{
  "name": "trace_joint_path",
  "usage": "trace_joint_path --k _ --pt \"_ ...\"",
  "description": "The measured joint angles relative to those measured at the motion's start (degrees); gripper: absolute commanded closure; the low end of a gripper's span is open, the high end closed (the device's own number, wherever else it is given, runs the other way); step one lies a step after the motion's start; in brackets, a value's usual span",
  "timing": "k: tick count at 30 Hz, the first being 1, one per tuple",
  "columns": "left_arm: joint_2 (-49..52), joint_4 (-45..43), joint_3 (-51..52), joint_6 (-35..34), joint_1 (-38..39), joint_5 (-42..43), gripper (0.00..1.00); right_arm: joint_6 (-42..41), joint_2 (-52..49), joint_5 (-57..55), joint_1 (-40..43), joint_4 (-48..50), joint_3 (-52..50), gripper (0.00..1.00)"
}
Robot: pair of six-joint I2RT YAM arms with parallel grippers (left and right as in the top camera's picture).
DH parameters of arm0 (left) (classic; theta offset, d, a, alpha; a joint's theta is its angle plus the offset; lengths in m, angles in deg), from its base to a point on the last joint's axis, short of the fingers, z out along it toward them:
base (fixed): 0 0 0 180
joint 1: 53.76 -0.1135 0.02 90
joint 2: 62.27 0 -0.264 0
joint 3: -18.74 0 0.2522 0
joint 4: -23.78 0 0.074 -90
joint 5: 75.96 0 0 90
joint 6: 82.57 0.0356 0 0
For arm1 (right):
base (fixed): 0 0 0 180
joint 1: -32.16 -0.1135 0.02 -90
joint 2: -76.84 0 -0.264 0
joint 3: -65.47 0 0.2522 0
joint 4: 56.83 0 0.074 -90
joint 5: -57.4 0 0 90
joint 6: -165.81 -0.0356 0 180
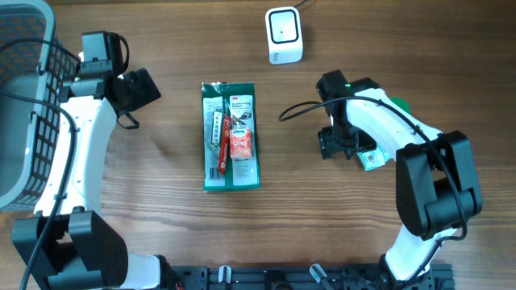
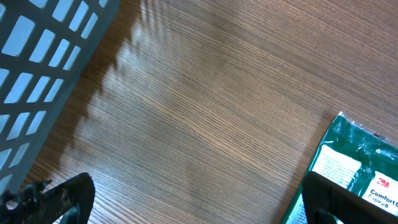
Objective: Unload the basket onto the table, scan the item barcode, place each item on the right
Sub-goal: 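Reach the right gripper to the Kleenex tissue pack and grasp it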
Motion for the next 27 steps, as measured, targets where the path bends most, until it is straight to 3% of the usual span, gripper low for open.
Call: trace_joint_path --k 8,10,14,27 --pt "0.0 0.0 0.0 0.0 0.0 0.02 0.0 0.72 0.0 7.15 0.13 5.42 -0.02 0.22" --pt "0.0 0.0 0.0 0.0 0.0 0.0 0.0 1.07 0.0 8.68 0.13 6.71 -0.02 0.34" --pt "0.0 0.0 0.0 0.0 0.0 0.0 0.0 1.7 0.0 10.1 0.13 8.15 -0.02 0.42" --pt "0.0 0.0 0.0 0.0 0.0 0.0 0.0 1.92 0.48 3.02 0.0 10.56 -4.09 0.36"
